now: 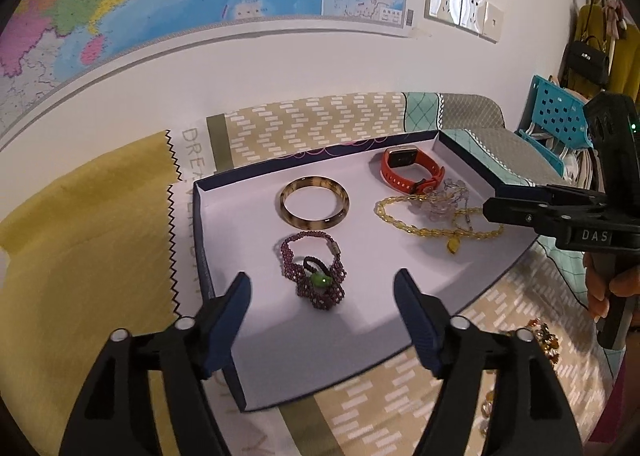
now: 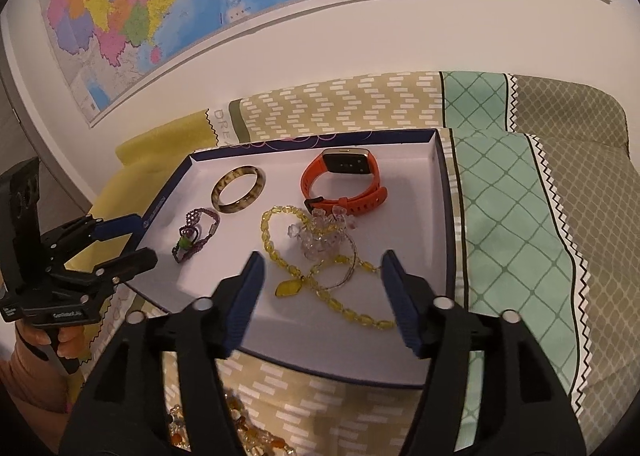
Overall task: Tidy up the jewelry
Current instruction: 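Withdraw both grippers from the box toward the remaining bead pile, then grasp a multicolour bead strand with the right gripper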
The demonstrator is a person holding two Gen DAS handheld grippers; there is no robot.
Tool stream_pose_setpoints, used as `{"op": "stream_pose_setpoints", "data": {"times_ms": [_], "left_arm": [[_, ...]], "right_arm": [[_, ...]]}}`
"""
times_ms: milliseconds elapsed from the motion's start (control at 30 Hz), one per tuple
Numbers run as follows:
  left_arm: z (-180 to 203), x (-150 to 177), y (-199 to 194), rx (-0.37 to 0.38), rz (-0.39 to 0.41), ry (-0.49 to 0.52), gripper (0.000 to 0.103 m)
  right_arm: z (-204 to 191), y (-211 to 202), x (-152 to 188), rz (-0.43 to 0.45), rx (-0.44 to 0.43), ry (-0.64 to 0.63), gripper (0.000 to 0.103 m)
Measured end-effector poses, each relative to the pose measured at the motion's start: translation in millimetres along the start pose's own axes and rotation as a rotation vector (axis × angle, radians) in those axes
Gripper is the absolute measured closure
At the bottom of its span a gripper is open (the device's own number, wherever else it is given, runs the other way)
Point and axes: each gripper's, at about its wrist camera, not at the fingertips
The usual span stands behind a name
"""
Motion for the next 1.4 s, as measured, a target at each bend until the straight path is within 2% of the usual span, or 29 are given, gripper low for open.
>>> {"op": "stream_pose_setpoints", "data": {"times_ms": [167, 233, 467, 533, 600, 633, 733, 800, 1067, 1167, 1233, 1400], "left_arm": [[-3, 15, -15, 0.011, 0.027, -0.009, 0.021], [-5, 25, -22, 0.018, 0.038, -0.008, 0.013], [-7, 60, -37, 0.026, 0.038, 0.022, 0.013], [-3, 71, -39, 0.03, 0.031, 0.04, 0.013], [0, 79, -41, 0.033, 0.027, 0.051, 0.013], [1, 83, -41, 0.041, 0.022, 0.055, 0.013], [6, 90, -40, 0.05, 0.01, 0.064, 0.014], [11, 94, -38, 0.058, -0.002, 0.073, 0.014], [19, 105, -33, 0.071, -0.025, 0.074, 0.014], [20, 107, -32, 0.073, -0.033, 0.071, 0.014], [21, 107, -32, 0.076, -0.036, 0.071, 0.014], [21, 109, -33, 0.089, -0.034, 0.065, 0.015]], "right_arm": [[-4, -12, 13, 0.019, -0.007, -0.005, 0.026], [-7, -19, 21, 0.024, -0.009, -0.011, 0.026], [-18, -38, 59, 0.007, -0.038, -0.054, 0.029], [-24, -37, 72, -0.019, -0.039, -0.073, 0.04], [-30, -35, 83, -0.047, -0.036, -0.095, 0.045], [-33, -34, 89, -0.058, -0.028, -0.109, 0.051], [-44, -29, 101, -0.078, -0.005, -0.149, 0.062], [-48, -26, 104, -0.088, -0.01, -0.163, 0.066], [-65, -12, 100, -0.097, 0.094, -0.269, 0.071], [-66, -7, 97, -0.107, 0.083, -0.273, 0.078], [-65, -5, 96, -0.119, 0.085, -0.274, 0.089], [-63, -12, 94, -0.106, 0.06, -0.245, 0.092]]}}
Point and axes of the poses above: each gripper's, at about its wrist camera, not at the fingertips, and y roughly the way its jaws point, z to its right, x to its underside, and after that the axes turned 11 degrees about -z, right-handed
